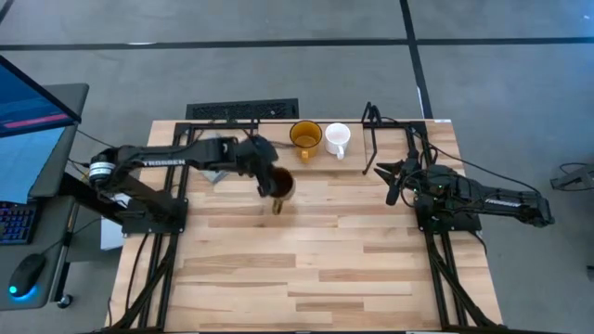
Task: Stack small to large cups/mugs on shelf
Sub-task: Put the brown mug on the shelf
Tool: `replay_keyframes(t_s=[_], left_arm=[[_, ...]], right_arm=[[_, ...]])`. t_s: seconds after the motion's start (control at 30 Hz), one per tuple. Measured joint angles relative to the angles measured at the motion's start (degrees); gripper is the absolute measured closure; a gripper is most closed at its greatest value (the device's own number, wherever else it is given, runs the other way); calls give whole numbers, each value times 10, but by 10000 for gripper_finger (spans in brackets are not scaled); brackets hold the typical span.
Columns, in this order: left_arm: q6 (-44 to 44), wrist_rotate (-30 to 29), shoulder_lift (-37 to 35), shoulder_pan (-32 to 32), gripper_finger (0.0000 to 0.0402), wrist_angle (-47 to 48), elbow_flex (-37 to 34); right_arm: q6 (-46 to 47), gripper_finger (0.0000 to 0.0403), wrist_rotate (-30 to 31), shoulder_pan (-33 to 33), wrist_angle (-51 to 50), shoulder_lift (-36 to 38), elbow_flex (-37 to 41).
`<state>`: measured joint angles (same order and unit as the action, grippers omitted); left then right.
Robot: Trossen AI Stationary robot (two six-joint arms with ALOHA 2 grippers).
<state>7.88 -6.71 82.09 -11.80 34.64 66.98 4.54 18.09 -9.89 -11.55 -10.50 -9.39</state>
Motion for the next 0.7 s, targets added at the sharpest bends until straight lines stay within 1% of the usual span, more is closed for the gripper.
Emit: replay_keyframes(t_s=[0.07,0.27,0.4,0.57,0.63,0.7], left_arm=[[-8,14,-10,-27,386,0,0],[-47,82,-12,-109,386,5,1],[-64,109,-12,-157,386,0,1],[-85,120,-12,-203,386,-27,1],[-90,135,-12,-220,386,-31,2],[-94,148,-7,-233,386,-23,16]], right_arm=[[0,290,0,0,0,0,0],[0,290,0,0,4,0,0],[0,290,0,0,4,0,0],[0,290,0,0,4,0,0],[0,290,0,0,4,0,0],[0,290,0,0,4,0,0]])
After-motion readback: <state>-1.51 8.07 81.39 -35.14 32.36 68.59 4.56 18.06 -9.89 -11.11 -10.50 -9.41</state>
